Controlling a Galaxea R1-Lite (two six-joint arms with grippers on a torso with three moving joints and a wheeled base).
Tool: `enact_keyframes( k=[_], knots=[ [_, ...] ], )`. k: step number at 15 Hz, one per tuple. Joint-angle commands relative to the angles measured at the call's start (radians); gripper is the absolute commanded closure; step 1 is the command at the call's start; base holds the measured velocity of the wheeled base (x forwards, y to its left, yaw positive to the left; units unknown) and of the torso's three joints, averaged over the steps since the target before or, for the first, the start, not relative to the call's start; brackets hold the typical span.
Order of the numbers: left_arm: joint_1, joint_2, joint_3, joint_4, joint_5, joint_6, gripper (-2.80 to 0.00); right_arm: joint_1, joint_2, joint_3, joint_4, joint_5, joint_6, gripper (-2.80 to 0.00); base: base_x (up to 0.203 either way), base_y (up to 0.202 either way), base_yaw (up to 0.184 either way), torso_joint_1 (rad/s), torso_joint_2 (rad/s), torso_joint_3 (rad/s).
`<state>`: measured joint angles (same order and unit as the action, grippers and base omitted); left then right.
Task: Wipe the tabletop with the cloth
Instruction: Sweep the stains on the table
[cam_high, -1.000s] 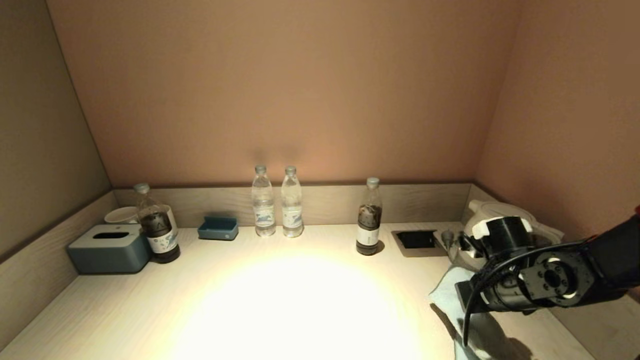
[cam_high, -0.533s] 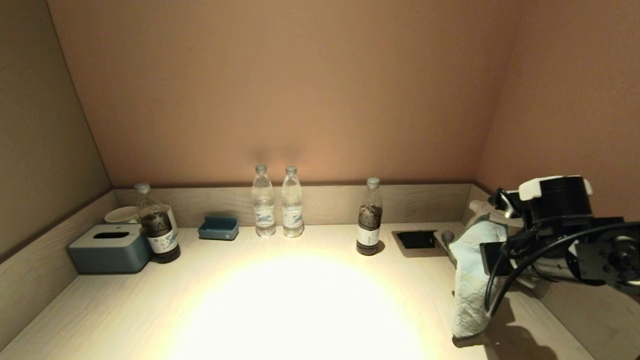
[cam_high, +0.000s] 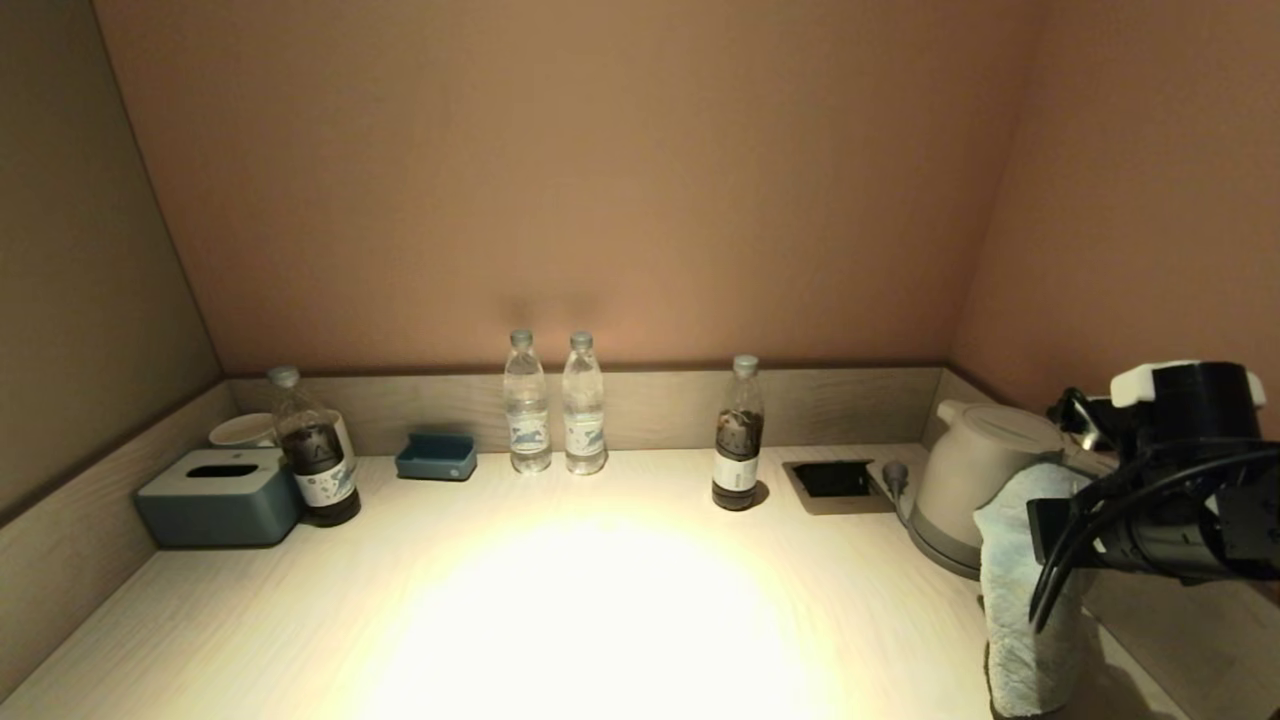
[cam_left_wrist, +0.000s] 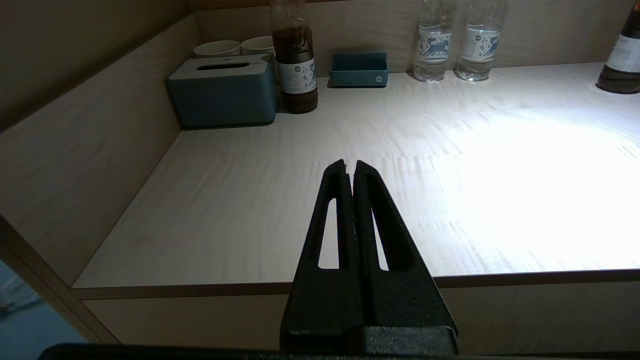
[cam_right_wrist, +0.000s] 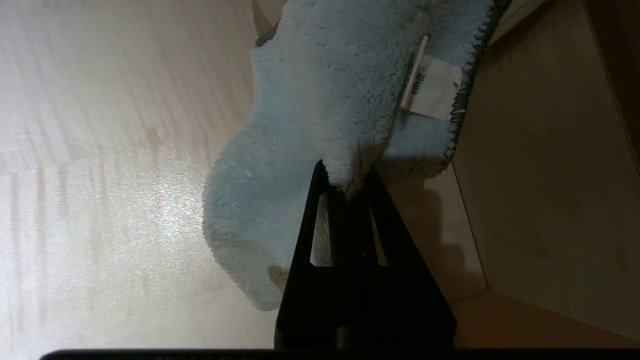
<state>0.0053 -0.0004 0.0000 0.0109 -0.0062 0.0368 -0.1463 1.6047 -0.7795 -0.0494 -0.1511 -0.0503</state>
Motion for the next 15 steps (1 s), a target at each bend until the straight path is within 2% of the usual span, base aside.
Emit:
enact_keyframes(
  k=[1, 6, 15],
  knots=[
    [0.001, 0.000, 0.000, 0.000, 0.000, 0.000, 0.00, -0.032, 0.043, 0.001, 0.000, -0.003, -0.007, 0.00, 0.000, 0.000, 0.000, 0.000, 0.00, 0.000],
    [0.001, 0.000, 0.000, 0.000, 0.000, 0.000, 0.00, -0.090, 0.108, 0.011, -0.001, -0.005, -0.023, 0.00, 0.000, 0.000, 0.000, 0.000, 0.00, 0.000],
    [0.001, 0.000, 0.000, 0.000, 0.000, 0.000, 0.00, -0.111, 0.195, 0.002, -0.007, -0.007, -0.026, 0.00, 0.000, 0.000, 0.000, 0.000, 0.00, 0.000]
  ],
)
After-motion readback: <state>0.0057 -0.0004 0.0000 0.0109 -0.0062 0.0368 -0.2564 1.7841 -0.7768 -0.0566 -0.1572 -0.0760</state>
